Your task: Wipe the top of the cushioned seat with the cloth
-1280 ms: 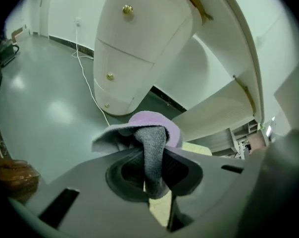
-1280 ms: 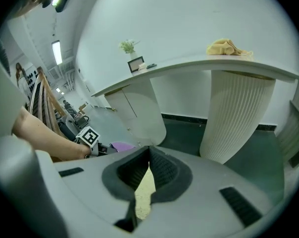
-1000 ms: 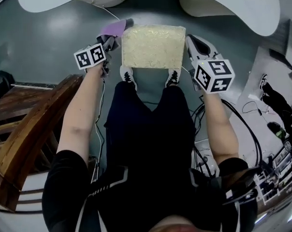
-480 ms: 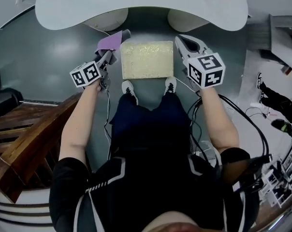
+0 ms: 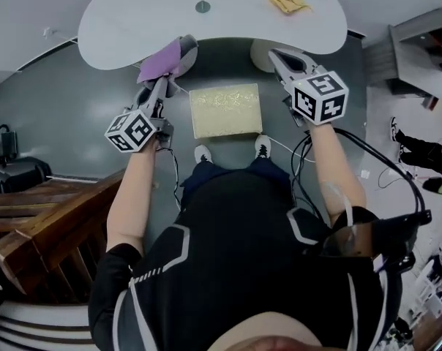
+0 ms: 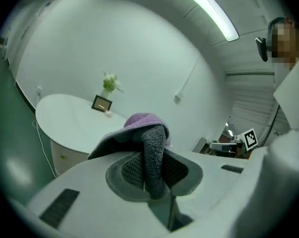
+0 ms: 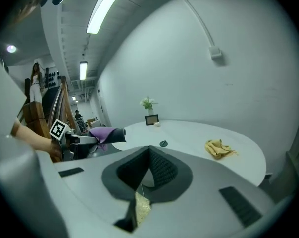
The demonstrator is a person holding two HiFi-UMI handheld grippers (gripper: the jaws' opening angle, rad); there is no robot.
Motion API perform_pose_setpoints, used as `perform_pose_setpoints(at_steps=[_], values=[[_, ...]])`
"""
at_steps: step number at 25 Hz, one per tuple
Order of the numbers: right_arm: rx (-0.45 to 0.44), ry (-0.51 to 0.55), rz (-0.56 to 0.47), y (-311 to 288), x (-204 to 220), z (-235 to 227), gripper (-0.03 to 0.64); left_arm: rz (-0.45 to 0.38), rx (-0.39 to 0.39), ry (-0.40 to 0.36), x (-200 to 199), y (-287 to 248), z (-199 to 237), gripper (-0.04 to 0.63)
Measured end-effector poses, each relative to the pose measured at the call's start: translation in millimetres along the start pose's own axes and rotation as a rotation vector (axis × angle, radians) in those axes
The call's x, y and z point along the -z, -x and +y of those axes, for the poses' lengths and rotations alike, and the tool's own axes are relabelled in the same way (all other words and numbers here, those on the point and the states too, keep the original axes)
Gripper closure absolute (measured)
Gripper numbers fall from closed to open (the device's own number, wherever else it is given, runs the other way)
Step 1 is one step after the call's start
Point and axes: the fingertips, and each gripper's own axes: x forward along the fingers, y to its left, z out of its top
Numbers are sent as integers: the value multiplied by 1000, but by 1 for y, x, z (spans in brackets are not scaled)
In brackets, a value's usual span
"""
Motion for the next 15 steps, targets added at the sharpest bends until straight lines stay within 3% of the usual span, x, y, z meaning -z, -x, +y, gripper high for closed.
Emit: perform_pose_setpoints(at_steps=[7,10,13,15], values=[[14,27,-65,21,-44,6,611,-126,-15,-200,-57,18,-60,548],[3,88,-86,28,-64,7,611,-184,-23,-250,-80,23,-81,548],[0,77,-119,37,-74,6,611,-215,-36,-278,-93,29,-94,548],[14,77,-130,42,-78,3,611,-242,-102,-308,-103,29,-93,548]])
